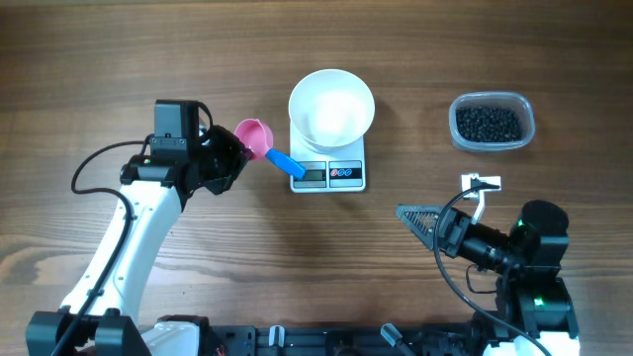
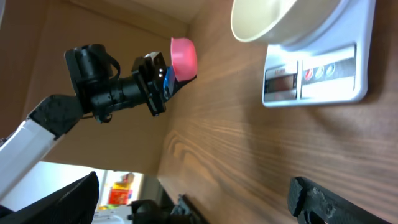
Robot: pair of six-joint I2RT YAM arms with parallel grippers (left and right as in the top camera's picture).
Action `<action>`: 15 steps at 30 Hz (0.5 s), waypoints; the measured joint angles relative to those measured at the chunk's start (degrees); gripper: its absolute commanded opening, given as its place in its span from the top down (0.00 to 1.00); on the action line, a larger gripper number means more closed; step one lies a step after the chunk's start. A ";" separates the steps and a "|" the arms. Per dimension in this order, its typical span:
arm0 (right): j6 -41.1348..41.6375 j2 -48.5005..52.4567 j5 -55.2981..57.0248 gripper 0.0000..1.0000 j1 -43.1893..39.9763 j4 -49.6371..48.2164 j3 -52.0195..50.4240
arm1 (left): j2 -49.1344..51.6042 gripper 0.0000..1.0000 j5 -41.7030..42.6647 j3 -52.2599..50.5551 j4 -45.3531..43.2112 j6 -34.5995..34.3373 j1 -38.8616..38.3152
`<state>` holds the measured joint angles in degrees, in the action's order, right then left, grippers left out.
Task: Scoop item into bowl and weigh 150g on scale
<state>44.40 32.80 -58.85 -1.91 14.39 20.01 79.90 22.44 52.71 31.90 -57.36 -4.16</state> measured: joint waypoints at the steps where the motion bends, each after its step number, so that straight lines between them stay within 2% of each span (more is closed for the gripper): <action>1: -0.87 0.00 0.07 0.00 0.00 -0.46 0.00 | 0.00 0.96 -0.02 0.00 -0.02 0.00 0.00; 7: -4.33 1.46 0.42 0.00 0.00 -3.76 0.00 | 0.00 0.96 0.00 0.00 0.00 0.00 -0.02; 15: -4.26 9.49 -4.20 0.00 0.00 -8.85 0.02 | 0.00 0.96 0.68 0.00 0.00 0.00 -0.02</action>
<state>40.14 42.28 -63.05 -1.91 5.54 20.03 79.90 23.11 52.71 31.90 -57.36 -4.19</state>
